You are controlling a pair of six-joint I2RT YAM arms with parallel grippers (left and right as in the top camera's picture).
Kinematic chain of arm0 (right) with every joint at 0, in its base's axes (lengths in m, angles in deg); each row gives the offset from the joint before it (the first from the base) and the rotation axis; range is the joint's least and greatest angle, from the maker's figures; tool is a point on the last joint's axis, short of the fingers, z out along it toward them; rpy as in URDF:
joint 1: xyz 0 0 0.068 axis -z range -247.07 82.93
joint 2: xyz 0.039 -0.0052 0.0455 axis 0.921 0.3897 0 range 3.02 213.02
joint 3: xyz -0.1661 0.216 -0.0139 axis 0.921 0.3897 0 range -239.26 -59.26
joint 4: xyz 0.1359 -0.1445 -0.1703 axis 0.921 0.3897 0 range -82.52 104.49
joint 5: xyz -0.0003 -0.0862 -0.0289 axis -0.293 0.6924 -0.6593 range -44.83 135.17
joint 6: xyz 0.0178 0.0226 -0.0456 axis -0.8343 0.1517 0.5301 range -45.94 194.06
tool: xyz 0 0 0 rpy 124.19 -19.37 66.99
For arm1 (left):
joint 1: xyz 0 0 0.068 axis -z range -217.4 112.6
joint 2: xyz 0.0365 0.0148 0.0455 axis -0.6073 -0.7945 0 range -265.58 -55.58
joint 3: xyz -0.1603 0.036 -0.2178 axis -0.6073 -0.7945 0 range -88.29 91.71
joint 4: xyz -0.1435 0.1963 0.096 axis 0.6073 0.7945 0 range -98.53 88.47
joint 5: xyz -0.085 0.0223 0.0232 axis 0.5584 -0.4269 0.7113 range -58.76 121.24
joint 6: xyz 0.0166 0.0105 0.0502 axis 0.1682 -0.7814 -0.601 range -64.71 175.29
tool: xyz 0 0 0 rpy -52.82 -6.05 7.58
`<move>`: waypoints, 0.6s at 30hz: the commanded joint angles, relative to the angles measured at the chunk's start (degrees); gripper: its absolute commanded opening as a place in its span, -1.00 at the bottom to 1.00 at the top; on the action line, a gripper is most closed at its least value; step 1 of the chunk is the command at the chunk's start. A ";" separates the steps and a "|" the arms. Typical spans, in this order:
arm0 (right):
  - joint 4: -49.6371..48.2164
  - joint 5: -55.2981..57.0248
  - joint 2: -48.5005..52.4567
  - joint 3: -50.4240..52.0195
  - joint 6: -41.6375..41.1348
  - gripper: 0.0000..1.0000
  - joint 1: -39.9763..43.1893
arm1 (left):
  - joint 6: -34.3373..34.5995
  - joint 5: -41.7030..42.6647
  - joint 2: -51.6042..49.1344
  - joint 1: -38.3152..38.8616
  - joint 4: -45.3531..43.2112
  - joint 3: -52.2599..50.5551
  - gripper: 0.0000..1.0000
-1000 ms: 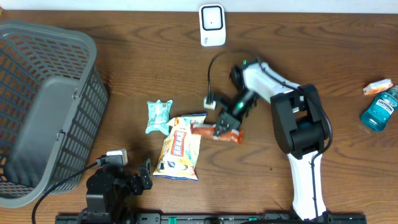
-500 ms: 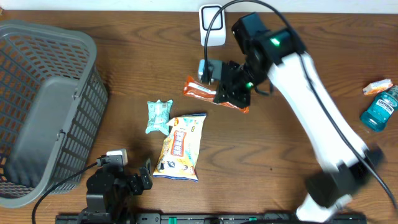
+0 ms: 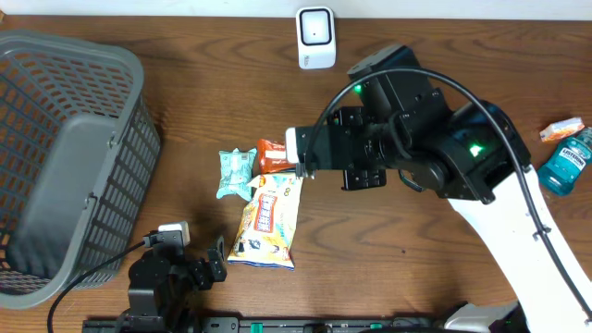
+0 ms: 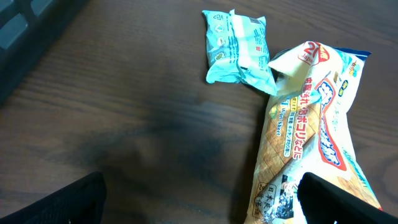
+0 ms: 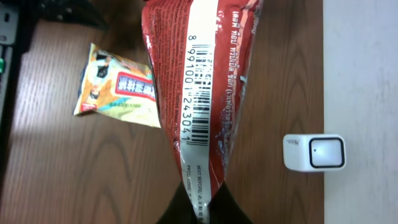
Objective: Scan the item barcode
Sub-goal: 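Hold the red bar's barcode against the white scanner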
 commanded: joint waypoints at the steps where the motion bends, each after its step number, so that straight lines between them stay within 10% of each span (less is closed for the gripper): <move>1: -0.13 -0.28 0.46 0.35 3.37 -0.97 -0.15 | 0.50 0.33 0.00 0.22 2.60 -1.03 0.96; 11: -14.78 -26.97 16.02 2.97 -10.56 -0.97 10.86 | 0.50 0.33 0.00 0.22 2.60 -1.03 0.96; 18: -31.43 -10.49 26.12 2.95 -29.38 -0.98 14.36 | 0.50 0.33 0.00 0.22 2.60 -1.03 0.95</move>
